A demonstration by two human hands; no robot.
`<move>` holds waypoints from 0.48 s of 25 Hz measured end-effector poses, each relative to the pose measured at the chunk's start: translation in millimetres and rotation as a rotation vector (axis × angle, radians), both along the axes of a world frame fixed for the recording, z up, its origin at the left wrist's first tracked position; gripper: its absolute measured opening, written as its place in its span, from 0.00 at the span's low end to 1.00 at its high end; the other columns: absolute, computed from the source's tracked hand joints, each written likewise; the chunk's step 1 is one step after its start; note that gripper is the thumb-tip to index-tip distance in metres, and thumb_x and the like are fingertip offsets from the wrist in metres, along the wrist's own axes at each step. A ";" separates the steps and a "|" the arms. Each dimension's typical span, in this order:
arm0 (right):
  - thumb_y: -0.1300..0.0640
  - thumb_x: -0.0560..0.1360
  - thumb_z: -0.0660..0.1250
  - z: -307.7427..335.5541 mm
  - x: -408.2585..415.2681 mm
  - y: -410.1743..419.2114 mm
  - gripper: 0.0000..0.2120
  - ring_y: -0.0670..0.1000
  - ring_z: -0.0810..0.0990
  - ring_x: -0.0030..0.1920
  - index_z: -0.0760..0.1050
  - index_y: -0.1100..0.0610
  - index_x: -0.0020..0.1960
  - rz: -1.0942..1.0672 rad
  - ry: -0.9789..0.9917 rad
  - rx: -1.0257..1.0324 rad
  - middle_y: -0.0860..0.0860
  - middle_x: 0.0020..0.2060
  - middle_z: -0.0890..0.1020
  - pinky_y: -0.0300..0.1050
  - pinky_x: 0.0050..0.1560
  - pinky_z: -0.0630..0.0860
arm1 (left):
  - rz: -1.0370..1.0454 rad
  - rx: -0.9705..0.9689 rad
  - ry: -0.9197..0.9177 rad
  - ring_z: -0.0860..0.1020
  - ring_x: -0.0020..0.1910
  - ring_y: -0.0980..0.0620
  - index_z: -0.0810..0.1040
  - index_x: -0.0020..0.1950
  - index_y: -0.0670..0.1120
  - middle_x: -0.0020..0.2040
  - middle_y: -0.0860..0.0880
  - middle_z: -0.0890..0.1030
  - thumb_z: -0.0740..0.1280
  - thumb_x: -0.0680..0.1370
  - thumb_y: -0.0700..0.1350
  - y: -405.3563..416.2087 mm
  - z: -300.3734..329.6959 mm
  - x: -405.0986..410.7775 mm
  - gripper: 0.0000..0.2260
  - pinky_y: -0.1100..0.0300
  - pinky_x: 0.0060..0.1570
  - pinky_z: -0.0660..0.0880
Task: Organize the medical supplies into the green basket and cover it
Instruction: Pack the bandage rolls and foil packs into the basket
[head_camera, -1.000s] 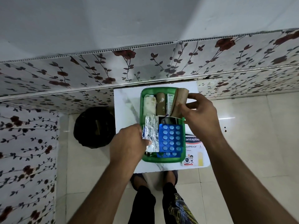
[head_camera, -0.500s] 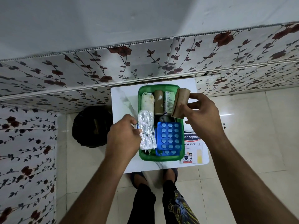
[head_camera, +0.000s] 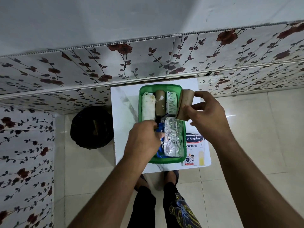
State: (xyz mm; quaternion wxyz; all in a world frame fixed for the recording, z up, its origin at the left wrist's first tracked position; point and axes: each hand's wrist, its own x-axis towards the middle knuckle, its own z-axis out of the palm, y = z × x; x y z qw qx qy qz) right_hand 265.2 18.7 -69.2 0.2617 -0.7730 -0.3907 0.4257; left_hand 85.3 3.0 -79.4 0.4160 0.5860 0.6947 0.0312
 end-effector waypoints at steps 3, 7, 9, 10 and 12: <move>0.48 0.69 0.67 6.4 -19.6 -8.3 0.24 0.42 0.83 0.33 0.69 0.37 0.64 0.150 0.012 -0.051 0.44 0.38 0.83 0.39 0.32 0.78 | 0.359 0.042 -0.198 0.84 0.29 0.53 0.83 0.44 0.51 0.39 0.50 0.86 0.71 0.75 0.41 13.2 9.3 -40.7 0.04 0.56 0.35 0.82; 0.50 0.73 0.65 3.1 -69.0 -21.3 0.15 0.55 0.82 0.36 0.72 0.49 0.59 0.444 -0.047 -0.098 0.51 0.38 0.83 0.46 0.34 0.77 | 0.627 0.095 -0.203 0.81 0.26 0.58 0.81 0.41 0.48 0.40 0.45 0.84 0.66 0.76 0.38 24.8 1.9 -83.3 0.07 0.63 0.30 0.78; 0.52 0.73 0.66 -4.5 -86.5 -26.0 0.12 0.61 0.81 0.39 0.74 0.55 0.54 0.558 -0.155 -0.057 0.55 0.40 0.82 0.51 0.38 0.78 | 0.606 0.085 -0.201 0.80 0.26 0.59 0.80 0.41 0.48 0.41 0.45 0.84 0.66 0.76 0.38 24.6 -7.1 -86.9 0.07 0.60 0.32 0.79; 0.52 0.72 0.67 -9.6 -90.6 -26.7 0.11 0.61 0.80 0.40 0.75 0.55 0.52 0.585 -0.199 -0.066 0.55 0.41 0.82 0.51 0.38 0.78 | 0.589 0.079 -0.203 0.80 0.26 0.60 0.80 0.41 0.48 0.40 0.46 0.84 0.66 0.75 0.38 23.8 -11.7 -87.5 0.07 0.57 0.34 0.80; 0.51 0.72 0.66 -17.6 -94.3 -26.2 0.09 0.60 0.81 0.39 0.75 0.53 0.50 0.605 -0.267 -0.120 0.54 0.39 0.82 0.46 0.36 0.75 | 0.560 0.064 -0.212 0.80 0.26 0.60 0.80 0.41 0.49 0.38 0.48 0.84 0.65 0.75 0.39 21.5 -19.0 -89.4 0.07 0.50 0.39 0.81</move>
